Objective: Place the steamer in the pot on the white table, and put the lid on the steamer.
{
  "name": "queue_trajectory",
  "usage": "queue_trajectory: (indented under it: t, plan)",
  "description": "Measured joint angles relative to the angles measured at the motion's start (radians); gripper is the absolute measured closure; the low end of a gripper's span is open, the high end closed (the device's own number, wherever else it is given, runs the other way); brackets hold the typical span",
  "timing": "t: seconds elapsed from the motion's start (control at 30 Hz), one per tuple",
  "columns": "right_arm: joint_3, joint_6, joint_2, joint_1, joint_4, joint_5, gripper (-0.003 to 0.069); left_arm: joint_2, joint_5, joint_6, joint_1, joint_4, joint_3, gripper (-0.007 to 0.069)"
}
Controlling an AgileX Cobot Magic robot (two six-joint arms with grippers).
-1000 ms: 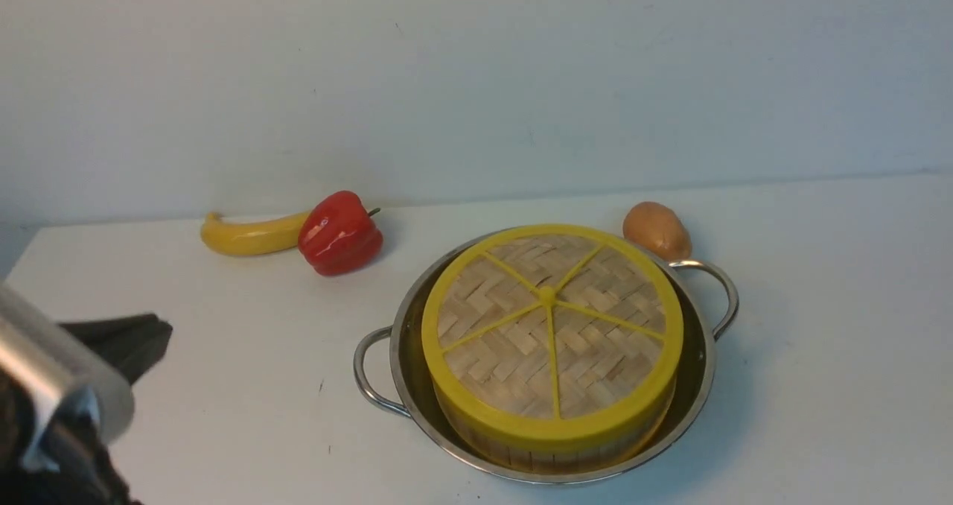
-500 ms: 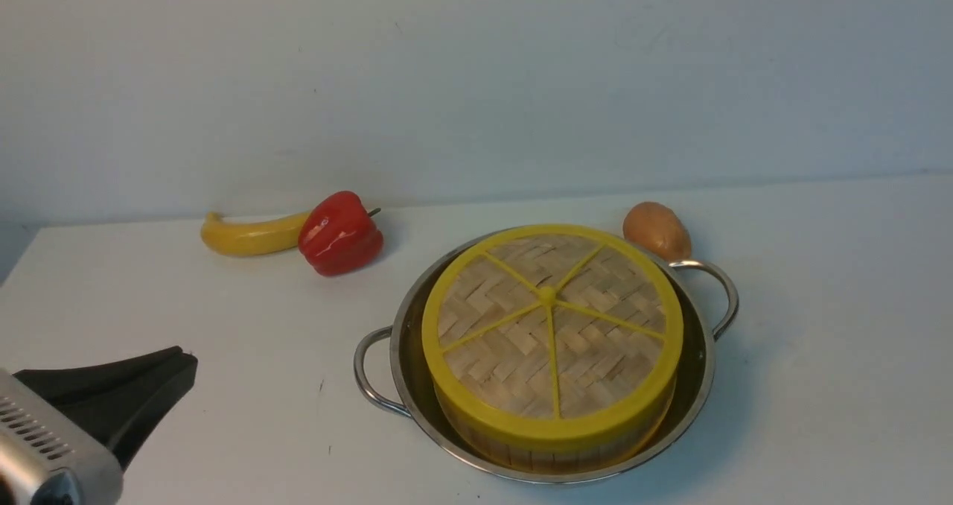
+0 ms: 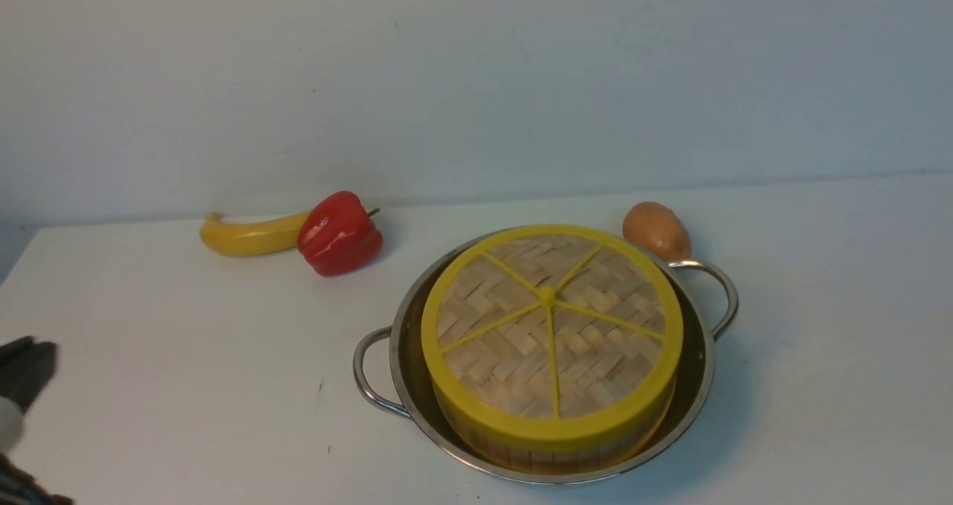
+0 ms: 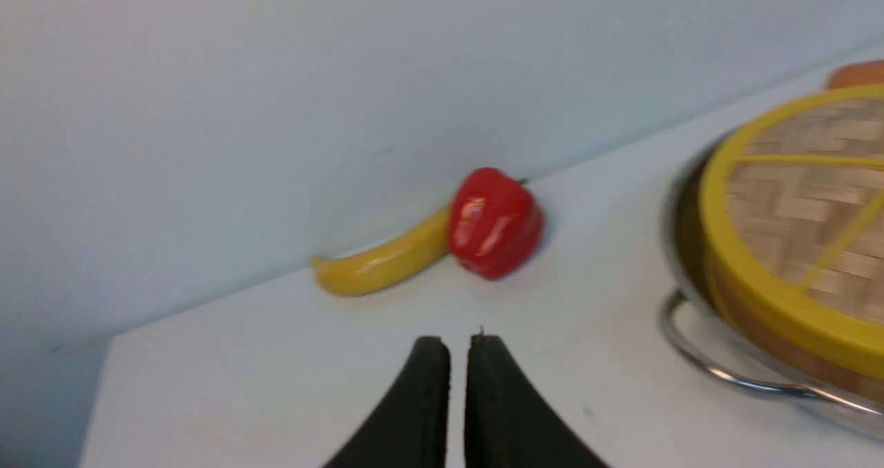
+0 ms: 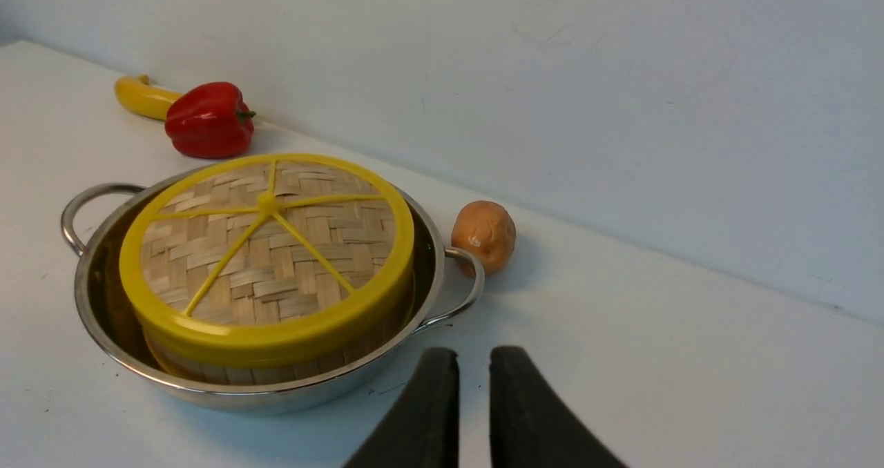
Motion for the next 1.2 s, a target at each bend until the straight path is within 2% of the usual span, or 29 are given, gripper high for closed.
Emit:
queue_trajectory:
  t: [0.03, 0.07, 0.13, 0.3, 0.63, 0.9, 1.2]
  plan:
    - [0.0, 0.0, 0.0, 0.0, 0.007, 0.0, 0.0557, -0.05, 0.008, 0.0, 0.071, -0.001, 0.008, 0.0594]
    - [0.0, 0.0, 0.0, 0.0, 0.013, 0.0, 0.0554, -0.064, 0.011, 0.0, 0.089, -0.002, 0.009, 0.0594]
    - [0.0, 0.0, 0.0, 0.0, 0.022, 0.0, 0.0544, -0.138, 0.042, 0.0, 0.189, -0.004, 0.01, 0.0594]
    - [0.0, 0.001, 0.0, 0.0, 0.023, -0.001, 0.0522, -0.239, 0.089, 0.0, 0.273, 0.005, 0.01, 0.0593]
    - [0.0, 0.002, 0.0, 0.0, 0.023, -0.002, 0.0482, -0.248, 0.095, 0.0, 0.282, 0.005, 0.029, 0.0573]
    - [0.0, 0.002, 0.0, 0.0, 0.027, -0.002, 0.0458, -0.298, -0.003, 0.004, 0.282, -0.102, 0.253, 0.0561]
    - [0.0, 0.002, 0.0, 0.0, 0.027, -0.003, 0.0435, -0.393, -0.006, 0.013, 0.282, -0.193, 0.449, 0.054]
